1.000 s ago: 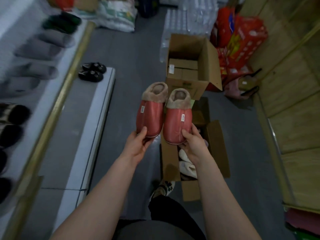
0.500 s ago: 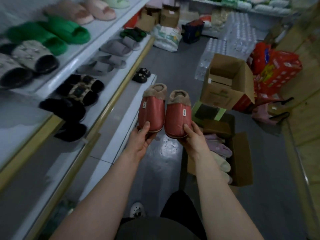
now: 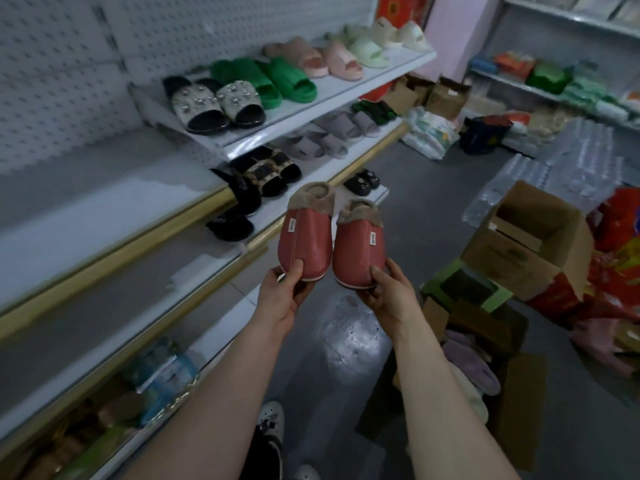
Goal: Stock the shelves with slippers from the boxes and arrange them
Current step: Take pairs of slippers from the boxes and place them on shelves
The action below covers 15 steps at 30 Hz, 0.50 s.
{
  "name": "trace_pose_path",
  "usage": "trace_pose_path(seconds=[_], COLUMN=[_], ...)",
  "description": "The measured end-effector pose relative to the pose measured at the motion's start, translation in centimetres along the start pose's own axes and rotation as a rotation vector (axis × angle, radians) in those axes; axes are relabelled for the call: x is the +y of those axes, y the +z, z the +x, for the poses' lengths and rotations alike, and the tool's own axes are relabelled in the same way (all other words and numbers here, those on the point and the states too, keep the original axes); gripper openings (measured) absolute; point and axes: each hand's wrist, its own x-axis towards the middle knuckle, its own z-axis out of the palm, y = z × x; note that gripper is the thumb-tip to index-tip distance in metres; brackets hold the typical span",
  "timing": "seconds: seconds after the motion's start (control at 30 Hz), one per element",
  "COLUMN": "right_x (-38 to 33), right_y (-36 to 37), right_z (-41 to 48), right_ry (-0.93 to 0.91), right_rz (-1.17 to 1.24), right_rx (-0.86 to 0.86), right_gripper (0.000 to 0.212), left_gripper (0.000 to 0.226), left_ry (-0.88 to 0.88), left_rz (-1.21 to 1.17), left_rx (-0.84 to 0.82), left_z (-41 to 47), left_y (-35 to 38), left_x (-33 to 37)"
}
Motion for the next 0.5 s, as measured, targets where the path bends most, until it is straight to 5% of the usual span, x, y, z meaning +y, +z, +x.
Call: trace_pose_path(seconds=[0.5], right_x=[4.9], right_y=[20.0], right_z=[-1.7], right_ry=[0.078], right_rz=[-0.209], right_rx=[-0.417], right_gripper=[0.046], left_gripper=[0.032], left_ry=[0.316], left_rz=[-0.214], left_rx=[0.223], left_z=[-2.8], left_y=[-13.4], left_x=[13.0])
